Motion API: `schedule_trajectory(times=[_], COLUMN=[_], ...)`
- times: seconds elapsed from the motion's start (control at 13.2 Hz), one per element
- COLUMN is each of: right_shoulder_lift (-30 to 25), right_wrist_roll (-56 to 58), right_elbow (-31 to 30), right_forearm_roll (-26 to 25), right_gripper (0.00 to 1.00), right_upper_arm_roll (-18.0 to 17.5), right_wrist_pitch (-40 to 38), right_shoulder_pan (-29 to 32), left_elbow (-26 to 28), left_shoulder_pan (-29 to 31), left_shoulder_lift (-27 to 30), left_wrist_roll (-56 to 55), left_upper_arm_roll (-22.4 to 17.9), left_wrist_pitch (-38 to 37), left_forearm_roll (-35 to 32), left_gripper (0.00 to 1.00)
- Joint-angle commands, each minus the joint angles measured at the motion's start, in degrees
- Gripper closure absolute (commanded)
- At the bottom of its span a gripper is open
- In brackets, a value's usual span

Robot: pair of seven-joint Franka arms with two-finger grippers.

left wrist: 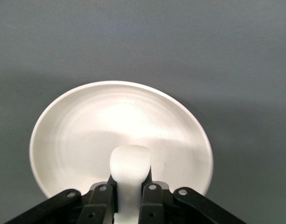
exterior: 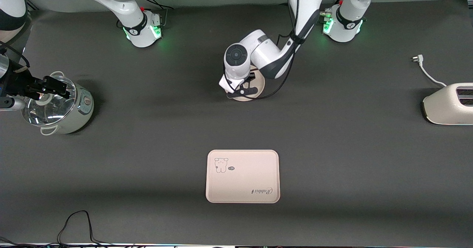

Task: Place bun in plate and plate on tray
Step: 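Carry the bun with the left gripper over the white plate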

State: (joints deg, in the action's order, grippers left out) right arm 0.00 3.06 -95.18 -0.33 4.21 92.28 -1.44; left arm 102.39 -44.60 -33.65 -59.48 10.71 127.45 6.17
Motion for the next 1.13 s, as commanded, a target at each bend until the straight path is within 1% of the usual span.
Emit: schedule_trajectory(times=[0.0,0.08,0.23,0.3,0.76,0.91,1.06], right_shoulder_lift=[-0.27,-0.27,-0.27,-0.18,-0.18,-0.18,-0.27], right_wrist_roll=[0.01,0.01,0.01,0.01,0.01,0.01,-0.07], right_elbow=[0.00,0.00,0.00,0.00,-0.18,-0.18,-0.18], right_forearm_roll=[-0.46,-0.46,-0.46,-0.46,-0.46,-0.38,-0.38], right_gripper=[0.00,0.00,0.00,0.00,0.00,0.00,0.00], right_upper_arm_roll=[-0.35,-0.35,-0.35,-0.35,-0.35,-0.35,-0.43], right_wrist_pitch=[0.35,0.35,0.35,0.35,0.35,0.35,0.09], right_shoulder_pan=[0.39,0.39,0.39,0.39,0.30,0.30,0.22], left_elbow=[2.62,4.12,4.75,4.75,4.58,4.40,4.14], left_shoulder_pan=[-0.92,-1.45,-1.98,-2.06,-2.07,-1.28,0.64], left_shoulder_lift=[-0.02,0.34,0.08,0.08,0.69,3.23,7.70], left_wrist_roll=[-0.55,-0.55,-0.55,-0.55,-0.73,-0.20,0.24], left_upper_arm_roll=[-0.87,-0.87,-0.87,-0.87,-0.87,-0.95,-1.30], left_wrist_pitch=[3.14,4.46,5.17,5.18,4.22,1.77,-2.10], left_forearm_roll=[-1.87,-1.95,-2.57,-2.57,-2.83,-2.83,-2.83], left_gripper=[0.75,0.69,0.28,0.00,0.00,0.00,0.00])
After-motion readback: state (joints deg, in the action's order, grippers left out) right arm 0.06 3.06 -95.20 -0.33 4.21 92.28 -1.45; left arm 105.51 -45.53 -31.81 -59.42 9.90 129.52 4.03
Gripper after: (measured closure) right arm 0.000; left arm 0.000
